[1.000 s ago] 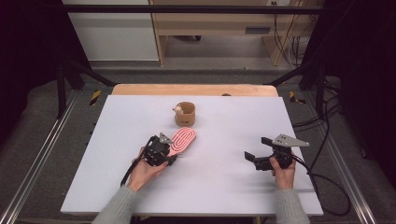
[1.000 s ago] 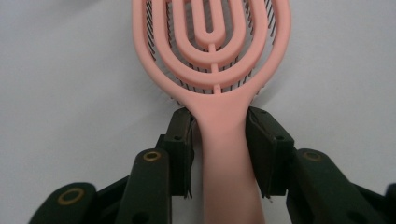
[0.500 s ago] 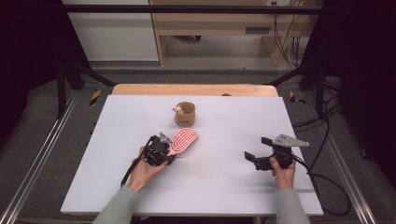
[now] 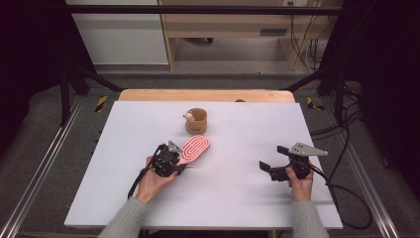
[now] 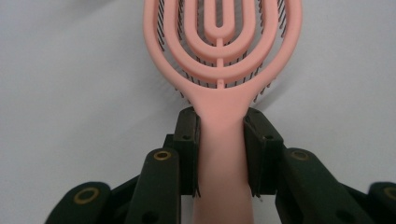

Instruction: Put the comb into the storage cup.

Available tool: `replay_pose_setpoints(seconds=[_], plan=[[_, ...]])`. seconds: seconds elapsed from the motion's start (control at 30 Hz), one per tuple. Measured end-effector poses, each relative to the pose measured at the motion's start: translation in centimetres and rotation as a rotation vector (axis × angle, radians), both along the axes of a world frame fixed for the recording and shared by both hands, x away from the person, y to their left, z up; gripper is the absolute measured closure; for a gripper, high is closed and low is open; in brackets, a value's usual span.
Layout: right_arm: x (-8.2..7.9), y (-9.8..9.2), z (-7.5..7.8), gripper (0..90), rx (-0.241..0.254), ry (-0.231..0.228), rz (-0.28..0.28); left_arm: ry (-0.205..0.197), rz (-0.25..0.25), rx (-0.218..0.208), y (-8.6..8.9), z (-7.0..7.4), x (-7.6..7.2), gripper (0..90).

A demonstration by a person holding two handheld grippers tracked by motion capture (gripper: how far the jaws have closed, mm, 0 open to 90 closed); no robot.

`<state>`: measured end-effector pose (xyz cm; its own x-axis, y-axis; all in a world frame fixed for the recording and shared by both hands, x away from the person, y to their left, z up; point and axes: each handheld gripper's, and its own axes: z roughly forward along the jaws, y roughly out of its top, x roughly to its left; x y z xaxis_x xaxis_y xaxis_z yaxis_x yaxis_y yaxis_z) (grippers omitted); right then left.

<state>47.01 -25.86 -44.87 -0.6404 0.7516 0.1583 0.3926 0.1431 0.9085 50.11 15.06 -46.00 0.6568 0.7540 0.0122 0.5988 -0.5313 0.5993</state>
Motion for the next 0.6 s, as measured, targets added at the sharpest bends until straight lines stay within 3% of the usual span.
replay_pose_setpoints(seconds=[0.6], plan=[[0.0,0.0,0.0,0.2,0.005,-0.001,0.001,-0.033,0.010,-0.039,0.6,1.2,-0.7,69.2]])
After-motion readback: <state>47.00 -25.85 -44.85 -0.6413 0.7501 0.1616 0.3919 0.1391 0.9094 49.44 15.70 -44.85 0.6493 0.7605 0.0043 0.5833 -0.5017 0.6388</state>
